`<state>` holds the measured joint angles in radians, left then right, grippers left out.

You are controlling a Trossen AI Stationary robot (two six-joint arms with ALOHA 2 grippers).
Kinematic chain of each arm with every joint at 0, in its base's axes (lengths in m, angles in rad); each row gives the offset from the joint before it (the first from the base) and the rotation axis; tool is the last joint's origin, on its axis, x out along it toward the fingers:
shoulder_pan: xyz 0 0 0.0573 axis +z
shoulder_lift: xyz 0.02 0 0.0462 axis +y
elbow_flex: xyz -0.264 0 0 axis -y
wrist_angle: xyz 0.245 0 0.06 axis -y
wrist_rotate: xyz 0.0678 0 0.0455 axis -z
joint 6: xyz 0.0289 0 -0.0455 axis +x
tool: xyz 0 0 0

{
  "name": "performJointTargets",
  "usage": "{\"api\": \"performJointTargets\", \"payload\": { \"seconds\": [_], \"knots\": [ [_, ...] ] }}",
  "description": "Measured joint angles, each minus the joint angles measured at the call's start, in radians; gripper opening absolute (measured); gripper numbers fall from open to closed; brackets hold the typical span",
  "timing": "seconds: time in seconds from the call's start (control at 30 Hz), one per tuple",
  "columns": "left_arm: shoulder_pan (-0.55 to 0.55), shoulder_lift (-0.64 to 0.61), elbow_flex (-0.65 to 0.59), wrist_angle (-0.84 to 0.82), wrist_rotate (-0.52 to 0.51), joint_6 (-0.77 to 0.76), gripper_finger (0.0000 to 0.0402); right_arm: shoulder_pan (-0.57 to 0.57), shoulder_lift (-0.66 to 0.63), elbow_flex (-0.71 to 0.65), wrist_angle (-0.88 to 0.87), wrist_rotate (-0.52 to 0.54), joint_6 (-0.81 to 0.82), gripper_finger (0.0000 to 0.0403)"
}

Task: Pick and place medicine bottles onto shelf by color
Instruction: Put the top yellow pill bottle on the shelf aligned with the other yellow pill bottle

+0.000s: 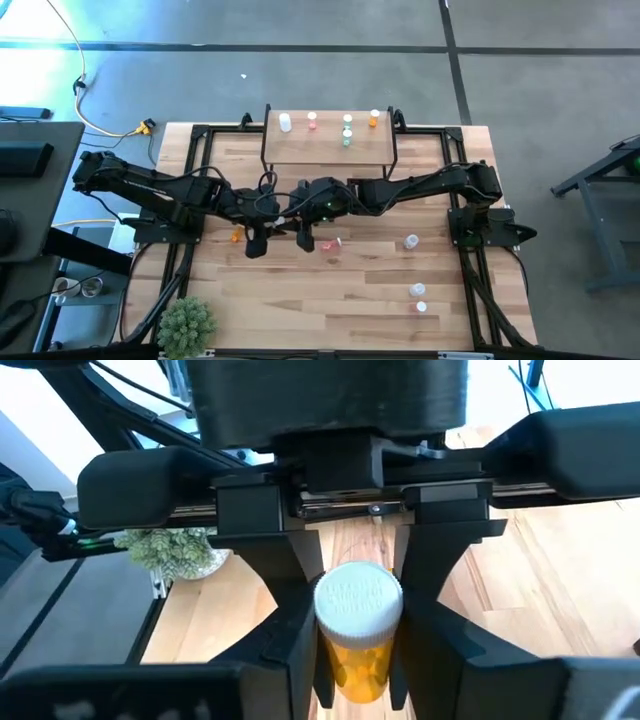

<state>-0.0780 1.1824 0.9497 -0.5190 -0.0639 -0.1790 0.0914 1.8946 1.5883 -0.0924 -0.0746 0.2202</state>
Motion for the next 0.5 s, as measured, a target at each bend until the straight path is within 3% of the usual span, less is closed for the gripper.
{"api": "performJointTargets", "payload": {
  "seconds": [0.3, 0.5],
  "knots": [
    [0.000, 0.000, 0.000, 0.000, -0.014, 0.025, 0.0163, 0.001, -0.006, 0.000, -0.025, 0.015, 0.027, 0.0106],
    [0.000, 0.000, 0.057, -0.108, -0.110, 0.004, 0.0193, -0.007, -0.048, 0.000, -0.114, 0.076, 0.036, 0.0106]
  ]
}}
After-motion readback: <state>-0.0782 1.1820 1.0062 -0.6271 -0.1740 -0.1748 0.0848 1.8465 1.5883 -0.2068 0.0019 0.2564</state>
